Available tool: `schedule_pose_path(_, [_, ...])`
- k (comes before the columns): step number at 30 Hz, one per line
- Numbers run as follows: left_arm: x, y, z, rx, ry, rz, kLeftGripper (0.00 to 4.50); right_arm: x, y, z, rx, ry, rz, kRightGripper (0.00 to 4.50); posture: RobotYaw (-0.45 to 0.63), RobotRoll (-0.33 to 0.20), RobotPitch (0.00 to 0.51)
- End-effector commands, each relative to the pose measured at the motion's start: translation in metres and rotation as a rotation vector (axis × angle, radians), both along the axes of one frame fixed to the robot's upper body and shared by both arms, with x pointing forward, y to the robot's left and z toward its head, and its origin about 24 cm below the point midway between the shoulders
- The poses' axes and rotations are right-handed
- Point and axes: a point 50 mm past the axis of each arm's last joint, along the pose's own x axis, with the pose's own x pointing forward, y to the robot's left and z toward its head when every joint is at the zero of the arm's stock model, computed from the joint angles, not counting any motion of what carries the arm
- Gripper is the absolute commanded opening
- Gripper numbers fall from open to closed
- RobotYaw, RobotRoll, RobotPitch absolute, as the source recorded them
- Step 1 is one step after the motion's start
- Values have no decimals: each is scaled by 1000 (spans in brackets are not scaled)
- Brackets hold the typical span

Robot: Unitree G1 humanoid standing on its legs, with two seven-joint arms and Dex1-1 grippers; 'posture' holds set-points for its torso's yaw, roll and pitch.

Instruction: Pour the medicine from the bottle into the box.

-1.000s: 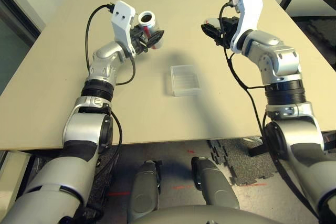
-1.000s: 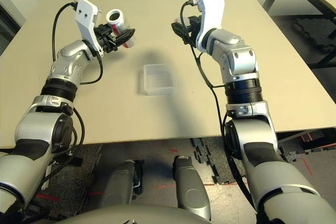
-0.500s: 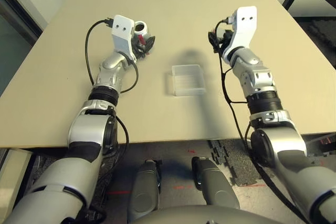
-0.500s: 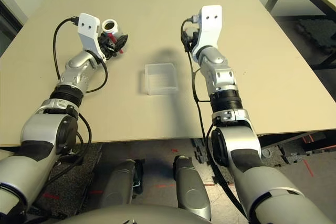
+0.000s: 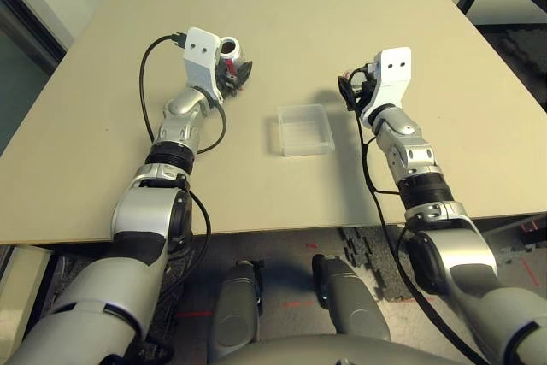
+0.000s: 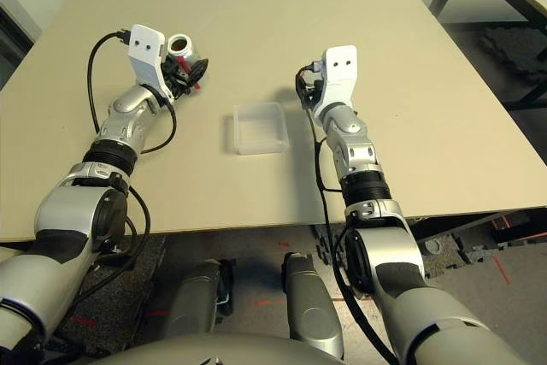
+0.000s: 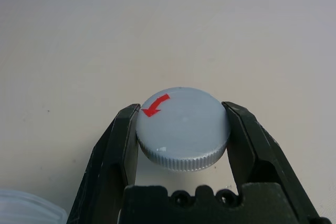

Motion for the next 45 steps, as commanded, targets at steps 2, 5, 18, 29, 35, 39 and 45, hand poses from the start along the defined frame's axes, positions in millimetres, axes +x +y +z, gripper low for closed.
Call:
schedule_pose_path(2, [-2,4,-1,8,-7,0,2845,-1,-5,-4,-15,36,-20,2576,-101,0,189])
schedule_pose_path(5, [-3,2,-1,5,-8,-3,2845,-2,-7,-6,-19,62,-18,3587,-104,0,189])
schedule_pose_path(18, [1,9,5,11,6,21,2845,-7,-12,4,-1,99,-5,4500,-114,0,180])
schedule_pose_path(29, [11,17,34,198,-12,10,2845,-49,-12,37,-30,119,192,4500,-150,0,173])
schedule_pose_path(35, [15,22,60,355,-84,36,2845,-82,-19,42,-98,240,349,4500,-172,0,172])
schedule_pose_path(39, [16,17,79,502,-156,30,2845,-106,-23,40,-199,364,508,4500,-182,0,172])
schedule_pose_path(45, [18,-4,102,685,-280,-4,2845,-115,-26,30,-268,432,582,4500,-187,0,170])
